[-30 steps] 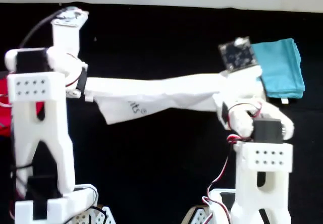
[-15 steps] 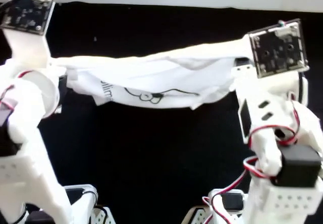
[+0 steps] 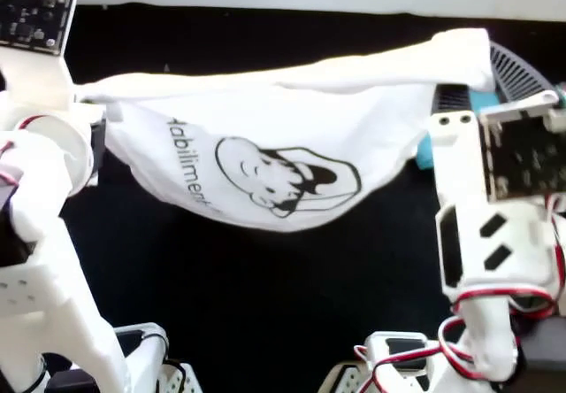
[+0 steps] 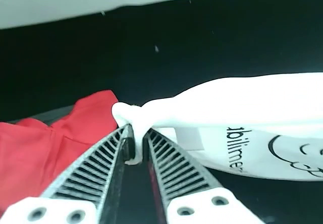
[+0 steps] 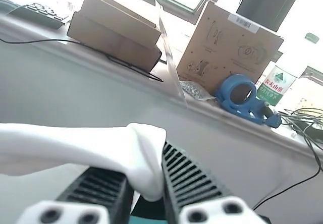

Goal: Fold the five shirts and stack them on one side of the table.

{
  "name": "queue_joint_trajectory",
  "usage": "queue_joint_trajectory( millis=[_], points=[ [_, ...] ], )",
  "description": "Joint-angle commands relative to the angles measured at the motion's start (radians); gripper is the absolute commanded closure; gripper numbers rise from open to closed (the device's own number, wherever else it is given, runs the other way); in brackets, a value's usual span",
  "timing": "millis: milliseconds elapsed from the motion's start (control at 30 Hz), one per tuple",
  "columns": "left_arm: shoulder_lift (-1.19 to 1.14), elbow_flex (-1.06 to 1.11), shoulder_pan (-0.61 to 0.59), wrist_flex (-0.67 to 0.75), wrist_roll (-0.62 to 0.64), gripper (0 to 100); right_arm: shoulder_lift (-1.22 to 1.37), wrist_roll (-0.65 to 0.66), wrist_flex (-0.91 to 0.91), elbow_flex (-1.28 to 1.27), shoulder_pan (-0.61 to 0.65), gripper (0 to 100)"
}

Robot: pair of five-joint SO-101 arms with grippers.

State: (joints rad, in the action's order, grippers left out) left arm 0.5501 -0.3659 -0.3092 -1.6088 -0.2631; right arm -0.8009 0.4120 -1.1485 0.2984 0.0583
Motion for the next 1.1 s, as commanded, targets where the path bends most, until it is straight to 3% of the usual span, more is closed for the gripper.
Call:
queue_joint_trajectory(
  millis=[0, 300, 700, 1067],
  points=[
    [0.005, -0.105, -0.025, 0.02, 0.005, 99, 0.004, 0.011, 0.047, 0.053, -0.015, 99.3],
    [-0.002, -0.246, -0.024, 0.011, 0.002, 99, 0.004, 0.011, 0.125, 0.054, -0.015, 99.3],
    [0.007, -0.099, -0.028, -0.141, 0.002, 99, -0.113, 0.011, 0.004, 0.056, -0.015, 99.3],
    [0.272, -0.065, -0.027, -0.141, 0.002, 99, -0.286, 0.011, -0.081, 0.051, -0.015, 99.3]
  ],
)
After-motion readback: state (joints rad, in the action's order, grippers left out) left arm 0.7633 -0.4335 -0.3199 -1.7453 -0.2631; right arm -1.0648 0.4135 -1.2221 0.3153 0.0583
